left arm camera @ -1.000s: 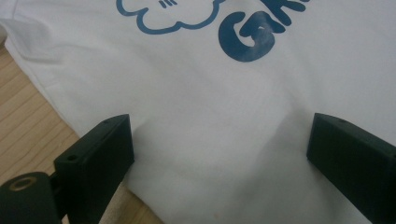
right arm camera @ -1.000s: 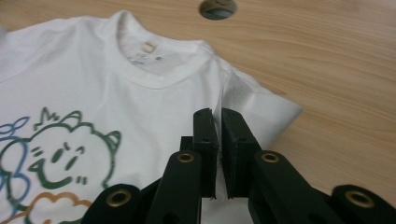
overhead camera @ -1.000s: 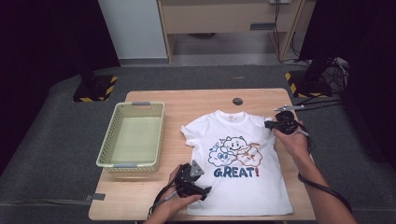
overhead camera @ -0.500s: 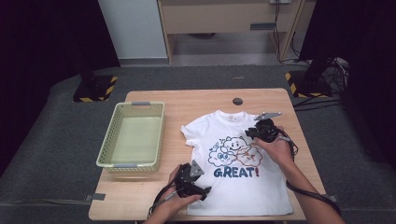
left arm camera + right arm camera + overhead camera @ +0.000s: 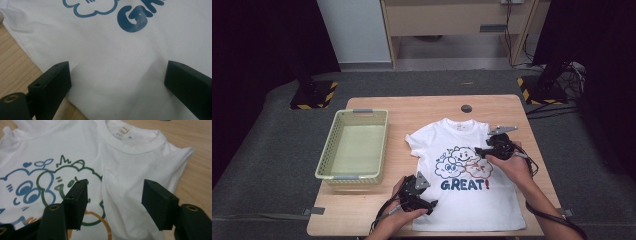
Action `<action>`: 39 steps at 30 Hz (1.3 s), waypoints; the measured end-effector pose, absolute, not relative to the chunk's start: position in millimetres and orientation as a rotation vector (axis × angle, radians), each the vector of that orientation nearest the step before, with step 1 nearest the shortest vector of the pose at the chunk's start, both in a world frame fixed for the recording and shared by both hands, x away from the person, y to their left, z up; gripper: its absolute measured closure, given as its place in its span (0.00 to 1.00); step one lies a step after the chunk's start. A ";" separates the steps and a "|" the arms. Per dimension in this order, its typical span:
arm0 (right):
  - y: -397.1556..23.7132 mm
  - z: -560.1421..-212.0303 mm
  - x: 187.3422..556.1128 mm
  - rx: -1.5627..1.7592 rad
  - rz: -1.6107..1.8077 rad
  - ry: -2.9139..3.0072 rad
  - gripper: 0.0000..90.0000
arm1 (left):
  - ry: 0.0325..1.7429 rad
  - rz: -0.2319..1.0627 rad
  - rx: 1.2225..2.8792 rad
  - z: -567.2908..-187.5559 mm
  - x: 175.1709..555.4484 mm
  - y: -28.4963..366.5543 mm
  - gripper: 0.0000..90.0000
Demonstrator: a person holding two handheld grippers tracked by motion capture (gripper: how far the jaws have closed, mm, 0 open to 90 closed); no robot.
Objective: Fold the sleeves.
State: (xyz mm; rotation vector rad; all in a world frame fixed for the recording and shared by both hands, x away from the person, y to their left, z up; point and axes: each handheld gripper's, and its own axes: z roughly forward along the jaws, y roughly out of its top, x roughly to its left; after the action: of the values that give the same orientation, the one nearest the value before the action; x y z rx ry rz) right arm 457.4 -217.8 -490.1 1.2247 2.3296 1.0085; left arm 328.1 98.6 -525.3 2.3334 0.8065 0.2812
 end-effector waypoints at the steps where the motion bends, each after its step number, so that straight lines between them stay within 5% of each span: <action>1: -217.6 -493.6 454.1 1.225 1.008 2.329 0.34 | 0.806 0.280 2.333 -525.4 328.2 98.7 0.07; 11: -212.8 -534.2 430.1 1.205 1.013 2.323 0.10 | 0.777 0.272 2.353 -522.6 328.2 100.3 0.06; 24: -215.2 -536.2 428.9 1.166 1.006 2.339 0.10 | 0.801 0.358 2.313 -489.8 342.7 107.1 0.09; 39: -223.3 -536.4 427.6 1.159 1.004 2.338 0.10 | 0.982 0.444 2.185 -473.4 433.5 76.9 0.11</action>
State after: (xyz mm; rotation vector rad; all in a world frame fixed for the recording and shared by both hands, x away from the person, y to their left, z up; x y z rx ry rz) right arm 427.6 -223.3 -536.4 1.1586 2.3375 1.0043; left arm 433.5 76.9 -473.4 2.1854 0.9821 0.4443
